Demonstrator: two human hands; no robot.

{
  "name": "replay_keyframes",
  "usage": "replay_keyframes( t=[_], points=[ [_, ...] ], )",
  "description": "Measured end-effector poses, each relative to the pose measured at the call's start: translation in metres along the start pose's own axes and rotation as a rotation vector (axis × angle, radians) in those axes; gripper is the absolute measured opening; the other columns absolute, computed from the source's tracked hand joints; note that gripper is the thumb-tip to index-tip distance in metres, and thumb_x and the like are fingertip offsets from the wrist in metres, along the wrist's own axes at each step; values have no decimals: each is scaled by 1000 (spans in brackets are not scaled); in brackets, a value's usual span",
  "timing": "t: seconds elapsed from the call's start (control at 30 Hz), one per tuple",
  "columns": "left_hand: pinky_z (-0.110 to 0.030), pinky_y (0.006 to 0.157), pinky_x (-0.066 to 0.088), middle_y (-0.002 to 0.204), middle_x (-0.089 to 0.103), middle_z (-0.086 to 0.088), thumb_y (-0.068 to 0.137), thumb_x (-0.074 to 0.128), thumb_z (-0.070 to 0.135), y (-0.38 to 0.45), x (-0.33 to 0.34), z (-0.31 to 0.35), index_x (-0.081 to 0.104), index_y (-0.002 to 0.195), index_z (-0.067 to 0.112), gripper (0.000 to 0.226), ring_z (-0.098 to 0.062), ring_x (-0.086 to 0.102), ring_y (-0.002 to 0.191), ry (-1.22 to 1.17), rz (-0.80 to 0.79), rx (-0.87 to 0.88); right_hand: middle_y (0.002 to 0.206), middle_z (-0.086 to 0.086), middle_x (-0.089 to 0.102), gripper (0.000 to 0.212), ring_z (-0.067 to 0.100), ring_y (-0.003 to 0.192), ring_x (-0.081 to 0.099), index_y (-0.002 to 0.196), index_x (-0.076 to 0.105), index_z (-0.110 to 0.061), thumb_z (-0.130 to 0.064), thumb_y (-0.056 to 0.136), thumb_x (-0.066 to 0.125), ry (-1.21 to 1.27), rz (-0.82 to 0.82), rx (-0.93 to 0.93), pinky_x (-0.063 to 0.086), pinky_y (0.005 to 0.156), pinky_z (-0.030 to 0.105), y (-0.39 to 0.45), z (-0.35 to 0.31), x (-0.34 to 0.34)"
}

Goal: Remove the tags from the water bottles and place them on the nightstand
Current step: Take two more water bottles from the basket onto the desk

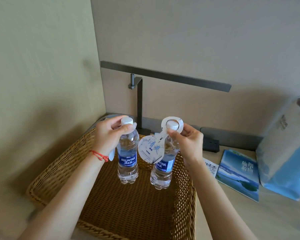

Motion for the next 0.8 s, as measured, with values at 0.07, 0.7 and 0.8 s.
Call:
replay_keyframes(
  t=[0.07, 0.7, 0.8],
  points=[
    [-16, 61, 53, 73, 73, 15, 70, 73, 4, -6, 8, 21, 70, 83, 31, 30, -4, 68, 71, -19, 19, 43, 76, -14, 74, 18, 8, 75, 71, 81, 69, -30, -12, 77, 71, 42, -11, -24, 56, 61, 17, -1, -16, -10],
    [-11, 58, 50, 72, 71, 19, 72, 74, 12, -20, 145, 131, 69, 88, 28, 23, 1, 67, 72, -118, -178, 218, 69, -6, 75, 17, 12, 64, 71, 75, 73, -20, -4, 74, 72, 44, 278, -140, 54, 55, 21, -26, -110, -190],
    [-10, 61, 50, 82, 69, 12, 73, 73, 13, -22, 176, 129, 66, 99, 22, 29, 4, 66, 75, -127, -240, 209, 70, -5, 75, 15, 12, 65, 71, 76, 73, -21, -5, 74, 73, 10, 374, -114, 55, 57, 22, -41, -106, -221]
  ],
)
Point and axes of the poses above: each hand's wrist, its own y-axis towards the middle knuckle, its own x-axis out of the palm, z = x × y, the point moved 9 cm from there along y, towards the middle knuckle
